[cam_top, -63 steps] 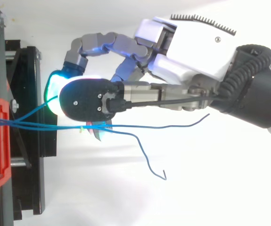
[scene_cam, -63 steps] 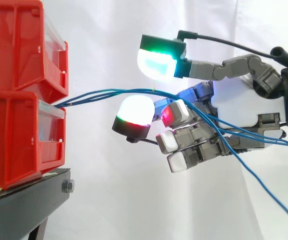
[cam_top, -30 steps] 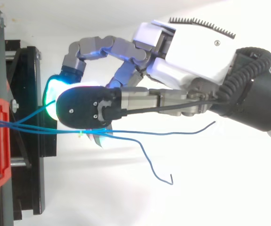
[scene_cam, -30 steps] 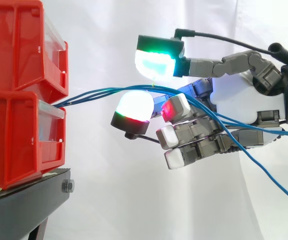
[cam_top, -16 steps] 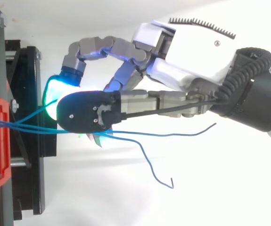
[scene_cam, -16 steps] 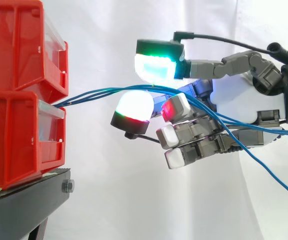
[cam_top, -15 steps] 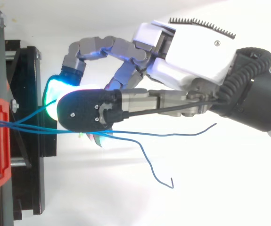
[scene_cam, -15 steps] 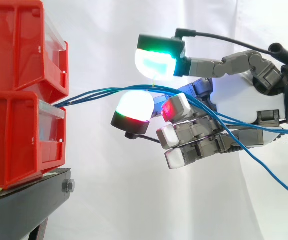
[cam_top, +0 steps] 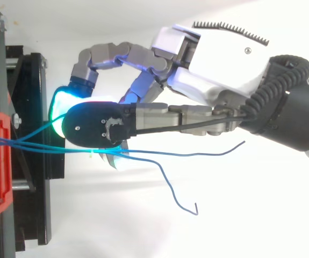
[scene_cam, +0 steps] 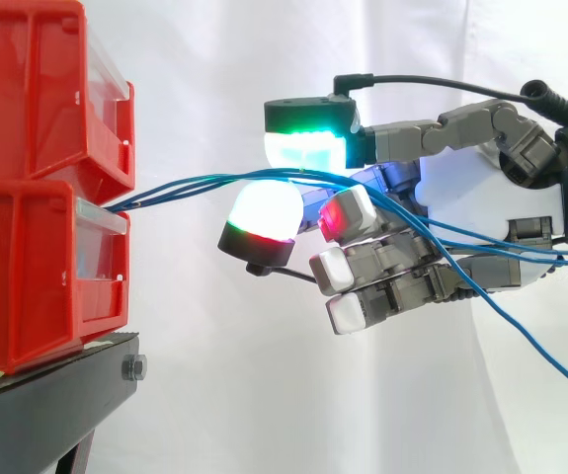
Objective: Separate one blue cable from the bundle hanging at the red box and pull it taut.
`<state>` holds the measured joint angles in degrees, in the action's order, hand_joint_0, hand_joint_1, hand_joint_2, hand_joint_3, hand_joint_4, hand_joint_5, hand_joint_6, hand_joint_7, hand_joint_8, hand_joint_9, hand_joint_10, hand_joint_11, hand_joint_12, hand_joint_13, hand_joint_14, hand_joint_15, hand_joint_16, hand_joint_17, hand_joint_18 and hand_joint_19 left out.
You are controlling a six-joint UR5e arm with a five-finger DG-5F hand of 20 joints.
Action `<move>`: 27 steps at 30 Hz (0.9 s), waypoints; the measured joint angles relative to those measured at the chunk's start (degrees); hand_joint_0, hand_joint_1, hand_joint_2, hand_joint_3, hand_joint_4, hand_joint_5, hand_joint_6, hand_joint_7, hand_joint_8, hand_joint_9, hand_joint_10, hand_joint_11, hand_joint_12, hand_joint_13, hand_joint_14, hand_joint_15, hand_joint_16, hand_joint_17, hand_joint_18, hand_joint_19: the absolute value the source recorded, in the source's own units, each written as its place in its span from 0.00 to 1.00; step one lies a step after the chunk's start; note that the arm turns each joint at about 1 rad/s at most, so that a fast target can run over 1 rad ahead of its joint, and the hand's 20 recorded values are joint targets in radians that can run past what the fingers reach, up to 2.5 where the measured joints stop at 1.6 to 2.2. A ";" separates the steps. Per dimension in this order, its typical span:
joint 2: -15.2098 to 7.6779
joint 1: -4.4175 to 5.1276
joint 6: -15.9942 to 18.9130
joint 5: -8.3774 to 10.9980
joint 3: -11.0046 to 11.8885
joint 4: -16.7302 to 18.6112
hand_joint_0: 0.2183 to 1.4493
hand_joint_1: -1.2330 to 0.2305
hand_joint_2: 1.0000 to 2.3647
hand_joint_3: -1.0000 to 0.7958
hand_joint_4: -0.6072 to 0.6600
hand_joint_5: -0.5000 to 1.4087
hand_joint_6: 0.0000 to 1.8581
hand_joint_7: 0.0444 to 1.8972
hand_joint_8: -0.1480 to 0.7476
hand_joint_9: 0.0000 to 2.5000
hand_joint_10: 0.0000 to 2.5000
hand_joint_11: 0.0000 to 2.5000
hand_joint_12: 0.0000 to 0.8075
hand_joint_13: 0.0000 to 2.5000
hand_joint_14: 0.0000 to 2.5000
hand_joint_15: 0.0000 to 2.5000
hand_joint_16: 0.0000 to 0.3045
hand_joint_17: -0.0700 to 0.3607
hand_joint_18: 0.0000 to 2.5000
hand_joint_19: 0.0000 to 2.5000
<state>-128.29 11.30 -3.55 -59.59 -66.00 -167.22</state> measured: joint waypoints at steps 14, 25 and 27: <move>0.01 0.09 -0.03 0.03 0.01 -0.02 0.40 0.44 0.01 0.41 0.67 0.21 0.27 0.61 0.53 0.50 0.01 0.40 0.50 0.44 0.01 0.27 0.14 0.38 0.36 0.21; 0.00 0.13 0.01 0.18 0.01 -0.01 0.36 0.50 0.01 0.34 0.67 0.22 0.27 0.70 0.53 0.51 0.01 0.38 0.50 0.45 0.01 0.27 0.14 0.39 0.37 0.23; 0.01 0.13 -0.01 0.18 0.01 0.05 0.36 0.50 0.01 0.36 0.67 0.22 0.27 0.69 0.54 0.51 0.01 0.38 0.50 0.45 0.01 0.27 0.14 0.39 0.37 0.23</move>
<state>-128.28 11.43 -3.56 -59.41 -65.99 -167.18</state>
